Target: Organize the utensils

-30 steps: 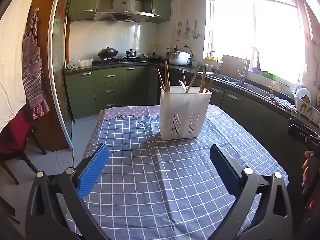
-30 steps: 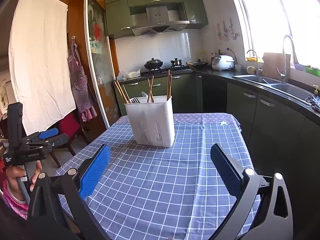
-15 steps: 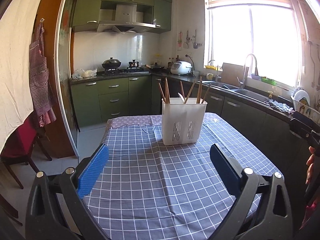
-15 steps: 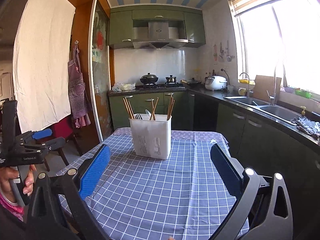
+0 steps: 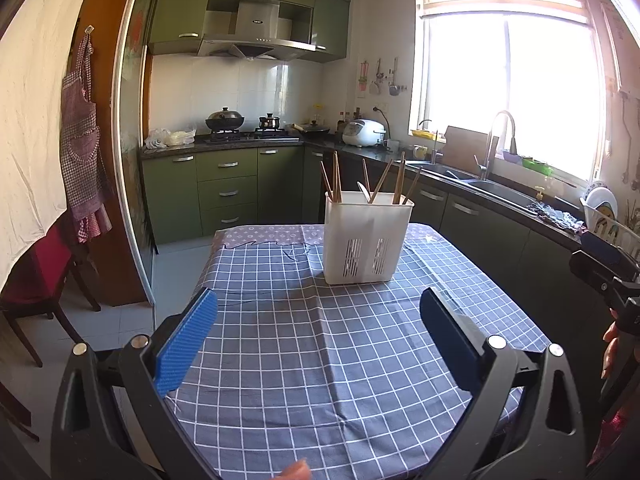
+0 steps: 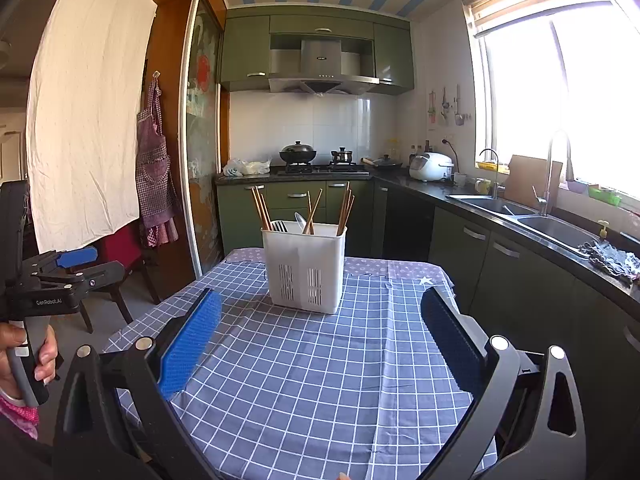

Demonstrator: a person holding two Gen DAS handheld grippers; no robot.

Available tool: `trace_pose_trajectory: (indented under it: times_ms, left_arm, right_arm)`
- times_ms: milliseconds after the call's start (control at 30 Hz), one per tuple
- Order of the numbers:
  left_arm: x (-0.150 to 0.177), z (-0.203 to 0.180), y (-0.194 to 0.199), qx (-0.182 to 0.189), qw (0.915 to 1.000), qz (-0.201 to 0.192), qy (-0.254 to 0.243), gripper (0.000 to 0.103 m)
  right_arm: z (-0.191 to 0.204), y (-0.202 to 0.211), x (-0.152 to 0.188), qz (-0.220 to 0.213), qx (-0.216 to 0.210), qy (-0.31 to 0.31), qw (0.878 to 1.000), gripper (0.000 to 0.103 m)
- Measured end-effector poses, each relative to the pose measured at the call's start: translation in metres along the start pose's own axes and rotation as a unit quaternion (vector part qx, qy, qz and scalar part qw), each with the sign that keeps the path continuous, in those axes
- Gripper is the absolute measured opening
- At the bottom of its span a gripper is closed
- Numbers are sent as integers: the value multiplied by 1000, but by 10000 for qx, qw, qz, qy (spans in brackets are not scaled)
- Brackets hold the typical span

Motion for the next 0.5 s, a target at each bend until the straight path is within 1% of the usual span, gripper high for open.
trace_pose_trajectory:
  times_ms: [133, 500]
  left_arm:
    - [1, -1, -1, -64, 10000, 26, -18, 96]
    - [1, -5, 0, -83, 10000, 7, -41, 96]
  right_arm:
    - [-1, -3, 2, 50, -31, -18, 10000, 99]
    - [-3, -8, 3, 116, -90, -87, 9999, 99]
Point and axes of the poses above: each gripper's, at about its wrist camera, not at the fingertips, and y roughly against the way its jaws point, z to its left, x to its underside, the point moved 5 cm from there along -y, roughly the way its jaws point, and after that the axes turned 13 degrees about x, right-handed, at the moved point
